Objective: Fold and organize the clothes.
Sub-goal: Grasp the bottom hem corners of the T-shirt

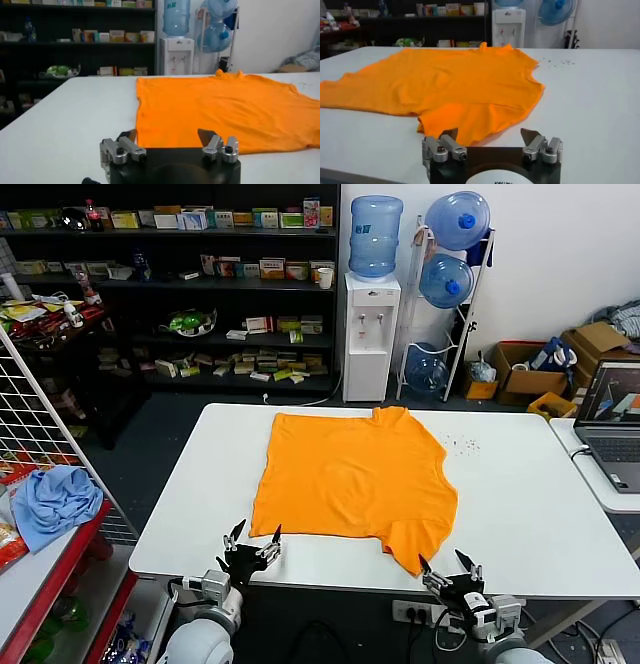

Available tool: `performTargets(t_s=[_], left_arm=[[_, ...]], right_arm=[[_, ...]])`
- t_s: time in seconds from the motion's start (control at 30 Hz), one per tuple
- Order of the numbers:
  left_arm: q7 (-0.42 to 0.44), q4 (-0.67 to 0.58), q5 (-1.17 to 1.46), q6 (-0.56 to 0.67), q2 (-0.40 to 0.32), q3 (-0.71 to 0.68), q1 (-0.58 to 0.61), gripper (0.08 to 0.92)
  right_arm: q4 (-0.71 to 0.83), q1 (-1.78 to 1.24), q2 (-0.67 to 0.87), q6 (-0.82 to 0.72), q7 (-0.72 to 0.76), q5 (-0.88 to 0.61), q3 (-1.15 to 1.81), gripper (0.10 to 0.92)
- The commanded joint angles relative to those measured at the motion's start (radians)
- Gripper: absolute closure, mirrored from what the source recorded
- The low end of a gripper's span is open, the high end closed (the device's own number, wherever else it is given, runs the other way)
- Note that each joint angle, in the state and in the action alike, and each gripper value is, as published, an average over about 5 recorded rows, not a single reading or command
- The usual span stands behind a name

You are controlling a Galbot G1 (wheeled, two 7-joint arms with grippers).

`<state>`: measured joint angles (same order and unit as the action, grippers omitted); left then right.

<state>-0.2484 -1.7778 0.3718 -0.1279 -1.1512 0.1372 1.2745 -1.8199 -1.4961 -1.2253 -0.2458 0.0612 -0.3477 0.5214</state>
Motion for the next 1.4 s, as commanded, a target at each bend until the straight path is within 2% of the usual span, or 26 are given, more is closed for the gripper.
performTargets(t_s=[0.03, 0.3, 0.57, 0.67, 0.73, 1.07, 1.4], left_arm=[[-0.010, 0.008, -0.006, -0.045, 0.002, 0.002, -0.013, 0.177], [-0.032, 0.050, 0.050, -0.115, -0.004, -0.013, -0.061, 0.177], [-0.033, 0.110, 0.065, -0.123, -0.022, -0.022, -0.087, 0.177], [-0.031, 0.116, 0.068, -0.122, -0.026, -0.023, -0.093, 0.180], [-0.031, 0.121, 0.069, -0.122, -0.030, -0.022, -0.094, 0.202], [-0.042, 0.124, 0.070, -0.104, -0.046, -0.010, -0.077, 0.475], [-0.047, 0.031, 0.039, -0.093, -0.037, -0.005, -0.023, 0.770]], right_arm=[[0.010, 0.011, -0.003, -0.009, -0.012, -0.016, -0.005, 0.203], [0.038, 0.048, -0.021, -0.040, -0.041, -0.034, -0.024, 0.203], [0.060, 0.079, -0.033, -0.047, -0.049, -0.041, -0.043, 0.203], [0.063, 0.084, -0.035, -0.048, -0.049, -0.044, -0.047, 0.238], [0.066, 0.087, -0.037, -0.049, -0.050, -0.046, -0.048, 0.294], [0.053, 0.081, -0.036, -0.059, -0.059, -0.057, -0.047, 0.579], [0.008, 0.034, -0.040, 0.009, -0.059, 0.008, -0.037, 0.860]])
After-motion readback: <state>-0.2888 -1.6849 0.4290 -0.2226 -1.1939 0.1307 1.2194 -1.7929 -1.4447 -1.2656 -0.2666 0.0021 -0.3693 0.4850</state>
